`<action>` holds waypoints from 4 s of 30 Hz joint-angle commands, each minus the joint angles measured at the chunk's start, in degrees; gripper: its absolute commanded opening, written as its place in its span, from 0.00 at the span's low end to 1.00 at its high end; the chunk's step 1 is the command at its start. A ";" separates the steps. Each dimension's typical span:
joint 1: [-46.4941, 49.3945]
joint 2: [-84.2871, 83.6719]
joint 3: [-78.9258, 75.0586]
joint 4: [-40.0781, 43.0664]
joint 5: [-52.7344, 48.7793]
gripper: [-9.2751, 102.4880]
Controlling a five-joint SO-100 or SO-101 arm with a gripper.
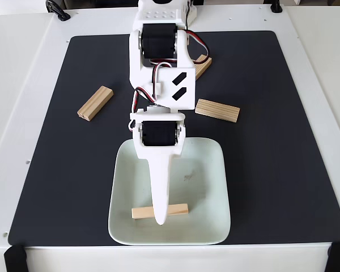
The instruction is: Pick up the wooden block and place them on the plate.
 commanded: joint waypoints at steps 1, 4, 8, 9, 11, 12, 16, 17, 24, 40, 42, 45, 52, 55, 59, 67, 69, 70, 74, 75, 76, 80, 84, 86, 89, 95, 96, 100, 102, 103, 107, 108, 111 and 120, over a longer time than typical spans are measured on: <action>-0.18 2.29 -0.26 0.09 -0.35 0.43; -0.26 4.75 0.35 1.58 -0.35 0.42; -0.97 13.71 7.82 6.77 0.35 0.35; -1.14 16.96 11.07 7.38 0.44 0.32; -1.32 24.17 18.37 7.65 0.53 0.24; -1.41 27.77 22.68 7.38 0.53 0.20; -2.11 42.28 39.37 7.56 0.53 0.07; -2.11 45.62 43.42 7.65 0.53 0.09; -2.11 67.06 70.84 7.65 -0.44 0.08; 7.91 108.98 120.76 7.03 -2.64 0.08; 9.23 111.01 123.49 7.03 -2.64 0.08; 10.99 111.27 123.93 6.94 1.32 0.08; 14.50 109.34 115.93 7.03 21.36 0.08; 17.14 104.59 110.57 7.82 29.00 0.08; 23.12 97.29 103.27 7.82 39.29 0.08; 31.03 79.54 95.27 7.82 54.93 0.08; 31.90 75.59 93.78 7.82 59.24 0.08; 32.17 74.00 93.08 7.82 60.64 0.08; 32.26 69.61 90.26 7.82 64.34 0.08; 32.26 69.08 89.82 7.82 65.30 0.09; 32.08 68.73 89.74 7.82 66.71 0.11; 31.20 68.38 90.18 7.73 71.72 0.28; 30.15 68.29 90.70 7.73 74.53 0.45; 30.06 68.03 90.70 7.38 75.23 0.47; 29.88 67.76 90.70 6.77 76.82 0.47; 28.30 66.18 90.70 0.44 82.35 0.47; 28.30 65.13 90.70 -1.41 83.50 0.47; 26.02 61.96 90.70 -5.71 86.84 0.47; 25.22 60.38 90.70 -6.15 87.71 0.47; 24.87 59.85 90.70 -6.24 88.07 0.47; 23.20 56.34 90.53 -9.40 88.68 0.47; 22.59 55.55 90.18 -10.11 88.68 0.47; 21.09 54.40 89.65 -10.46 89.65 0.47; 19.42 53.61 91.14 -9.58 89.91 0.43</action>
